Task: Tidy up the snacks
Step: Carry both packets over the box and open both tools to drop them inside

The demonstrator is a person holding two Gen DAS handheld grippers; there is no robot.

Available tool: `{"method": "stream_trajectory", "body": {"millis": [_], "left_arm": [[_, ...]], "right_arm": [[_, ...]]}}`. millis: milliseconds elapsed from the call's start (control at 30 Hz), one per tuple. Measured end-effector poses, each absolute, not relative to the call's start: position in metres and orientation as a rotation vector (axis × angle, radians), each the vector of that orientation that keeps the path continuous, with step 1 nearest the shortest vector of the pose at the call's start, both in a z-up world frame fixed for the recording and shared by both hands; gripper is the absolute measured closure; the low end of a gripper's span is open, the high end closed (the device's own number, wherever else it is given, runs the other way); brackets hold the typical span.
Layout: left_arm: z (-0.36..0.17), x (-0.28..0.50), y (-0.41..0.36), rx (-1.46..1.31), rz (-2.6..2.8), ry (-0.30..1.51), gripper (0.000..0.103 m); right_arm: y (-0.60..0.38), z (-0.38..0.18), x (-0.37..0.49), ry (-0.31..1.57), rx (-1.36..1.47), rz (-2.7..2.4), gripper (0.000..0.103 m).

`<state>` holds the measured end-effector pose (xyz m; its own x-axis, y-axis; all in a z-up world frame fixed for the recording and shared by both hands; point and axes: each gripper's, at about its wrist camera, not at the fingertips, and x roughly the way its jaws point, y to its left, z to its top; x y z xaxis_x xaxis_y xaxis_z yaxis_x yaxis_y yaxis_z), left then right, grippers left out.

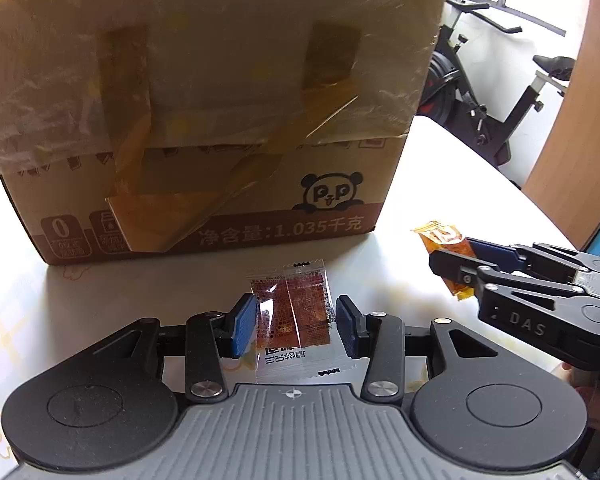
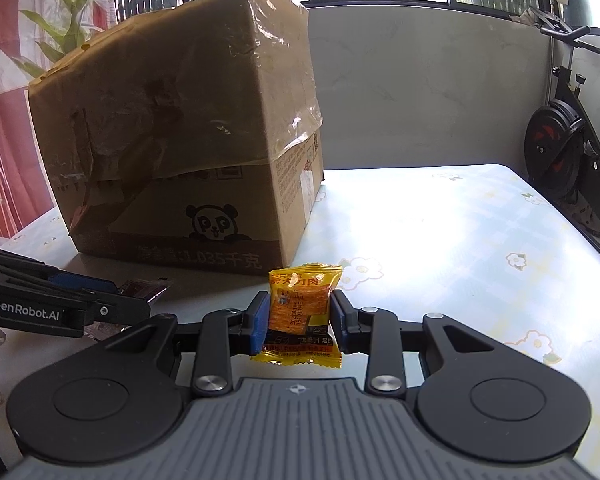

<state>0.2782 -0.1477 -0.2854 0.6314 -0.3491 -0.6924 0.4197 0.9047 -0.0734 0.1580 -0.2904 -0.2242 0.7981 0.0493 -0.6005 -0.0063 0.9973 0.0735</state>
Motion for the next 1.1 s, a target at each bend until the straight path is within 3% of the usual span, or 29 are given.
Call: {"method": "stream_trajectory", "body": {"millis": [367,700,867,1100], "left_arm": [[-0.234,0.254,-0.13,0.093,-0.5,0.582,0.057],[-0.13,0.246,-0.096,0.073,-0.515,0.253,0.057],[-0.091,0.277,-0.079,0.078,-0.449,0.233,0.057],[-0.087,0.33,-0.069,0.134,-0.333,0.322,0.056]], "right_arm": [[-0.279,-0.205,0.151,0.62,0.031,0.037,0.069],[-0.256,-0.097,0.182,0.374,-0.041,0.157,0.069],[-0.25,-0.06,0.226,0.332,-0.034,0.188,0.068],[-0.231,-0.056,0.295,0.454,-0.021,0.184,0.069]]}}
